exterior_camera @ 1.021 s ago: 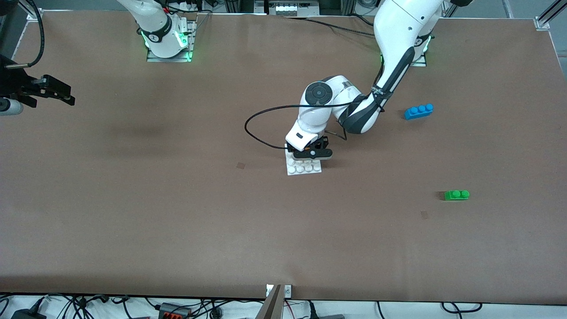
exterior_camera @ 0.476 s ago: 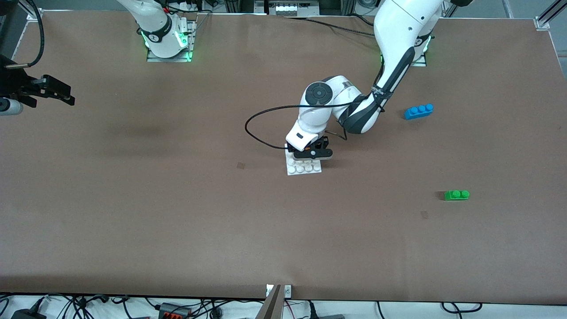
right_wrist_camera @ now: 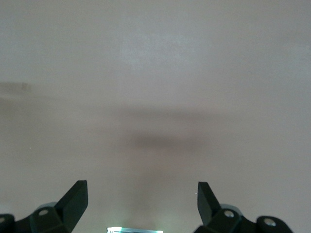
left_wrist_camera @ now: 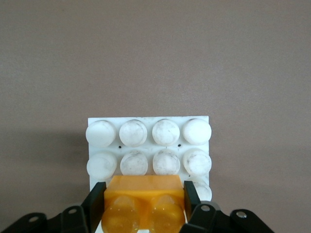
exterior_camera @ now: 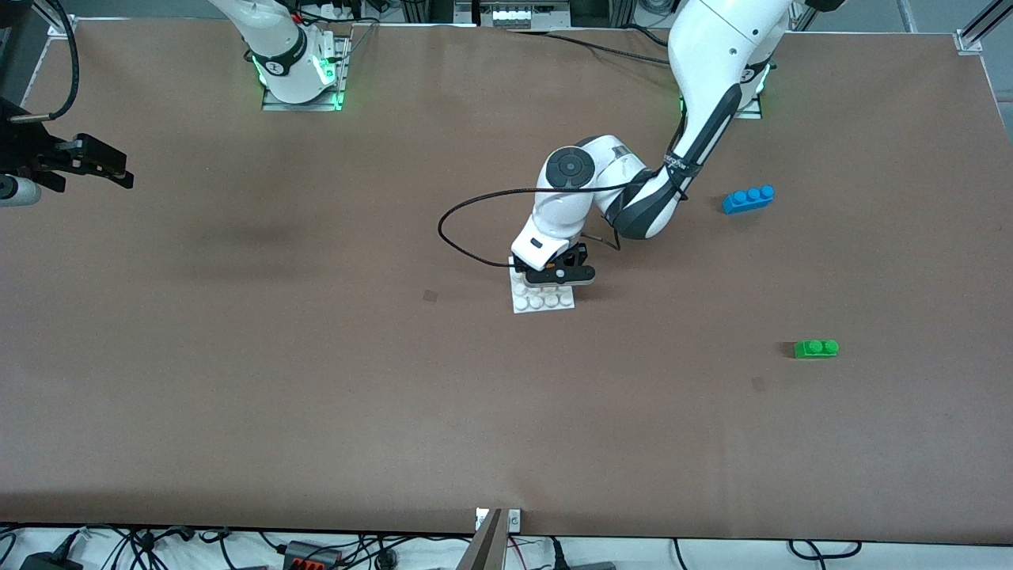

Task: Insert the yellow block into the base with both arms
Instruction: 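Press the yellow block down onto the studs with the left gripper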

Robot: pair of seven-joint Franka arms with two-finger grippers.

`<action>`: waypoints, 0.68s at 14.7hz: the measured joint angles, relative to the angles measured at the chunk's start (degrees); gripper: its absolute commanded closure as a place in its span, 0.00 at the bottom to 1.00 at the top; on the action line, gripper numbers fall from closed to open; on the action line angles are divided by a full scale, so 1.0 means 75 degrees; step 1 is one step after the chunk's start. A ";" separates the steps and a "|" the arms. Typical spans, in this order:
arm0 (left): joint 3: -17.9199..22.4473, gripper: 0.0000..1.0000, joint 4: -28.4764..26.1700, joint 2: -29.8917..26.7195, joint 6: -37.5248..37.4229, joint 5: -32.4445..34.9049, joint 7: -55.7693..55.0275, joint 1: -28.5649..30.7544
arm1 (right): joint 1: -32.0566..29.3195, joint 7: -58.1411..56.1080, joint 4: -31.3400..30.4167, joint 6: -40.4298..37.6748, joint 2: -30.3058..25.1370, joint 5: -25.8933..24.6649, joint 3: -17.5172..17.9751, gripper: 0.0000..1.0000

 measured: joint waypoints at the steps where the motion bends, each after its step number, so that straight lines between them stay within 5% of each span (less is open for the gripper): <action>1: 0.0000 0.38 0.0000 0.0000 0.0000 0.0000 0.0000 0.0000 | 0.0000 0.0000 0.0000 0.0000 0.0000 0.0000 0.0000 0.00; 4: 0.0000 0.36 0.0000 0.0000 0.0000 0.0000 0.0000 0.0000 | 0.0000 0.0000 0.0000 0.0000 0.0000 0.0000 0.0000 0.00; 5: 0.0000 0.30 0.0000 0.0000 0.0000 0.0000 0.0000 0.0000 | 0.0000 0.0000 0.0000 0.0000 0.0000 0.0000 0.0000 0.00; 6: 0.0000 0.09 -0.0001 0.0000 0.0000 0.0000 0.0000 0.0000 | 0.0000 0.0000 0.0000 0.0000 0.0000 0.0000 0.0000 0.00; 7: 0.0003 0.00 -0.0026 0.0011 -0.0009 0.0000 -0.0003 0.0000 | 0.0000 0.0000 0.0000 -0.0002 0.0000 0.0000 0.0000 0.00; 10: 0.0016 0.00 -0.0105 0.0056 -0.0010 -0.0001 -0.0022 0.0001 | -0.0002 0.0002 0.0000 -0.0008 0.0000 0.0000 -0.0006 0.00</action>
